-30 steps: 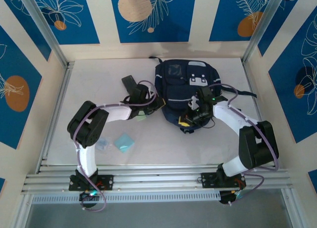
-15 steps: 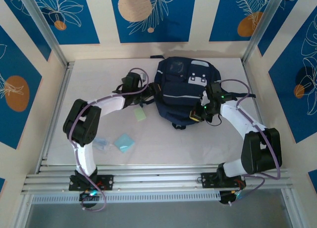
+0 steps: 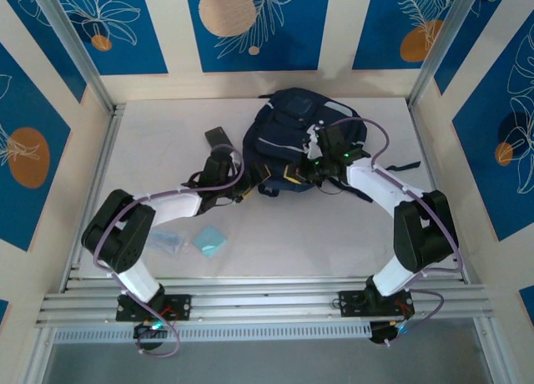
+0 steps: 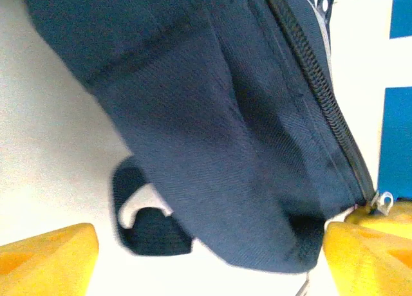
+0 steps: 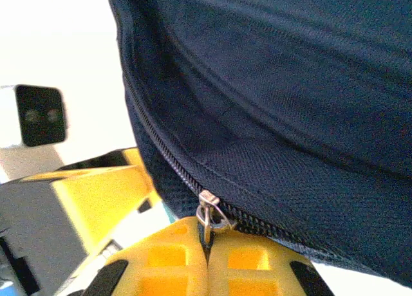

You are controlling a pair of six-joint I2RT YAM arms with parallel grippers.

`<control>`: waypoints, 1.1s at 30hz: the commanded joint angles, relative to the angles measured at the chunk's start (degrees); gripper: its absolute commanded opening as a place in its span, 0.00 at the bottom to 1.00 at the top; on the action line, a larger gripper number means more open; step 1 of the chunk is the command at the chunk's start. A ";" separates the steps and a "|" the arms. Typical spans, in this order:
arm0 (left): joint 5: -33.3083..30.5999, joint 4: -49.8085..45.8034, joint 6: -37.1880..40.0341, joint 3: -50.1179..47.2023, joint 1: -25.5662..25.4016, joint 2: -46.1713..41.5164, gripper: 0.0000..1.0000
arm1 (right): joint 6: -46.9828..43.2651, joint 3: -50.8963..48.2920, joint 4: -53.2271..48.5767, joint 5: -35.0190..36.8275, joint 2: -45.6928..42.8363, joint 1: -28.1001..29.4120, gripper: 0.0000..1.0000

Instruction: Pack the student bag

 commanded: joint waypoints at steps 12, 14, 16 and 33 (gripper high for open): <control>-5.60 8.80 -0.04 2.02 1.70 2.72 0.00 | -26.80 0.08 -26.18 4.05 -0.96 -1.54 0.00; -5.37 6.88 1.76 0.49 2.80 0.35 0.00 | -30.05 0.52 -29.93 11.81 0.03 -3.76 0.00; -4.65 4.12 3.53 -0.16 3.28 -1.57 0.00 | -31.41 1.27 -31.52 18.85 1.36 -5.38 0.00; -0.26 -3.90 7.59 -2.54 3.29 -9.14 0.00 | -33.37 24.43 -25.61 45.57 23.06 -22.22 0.00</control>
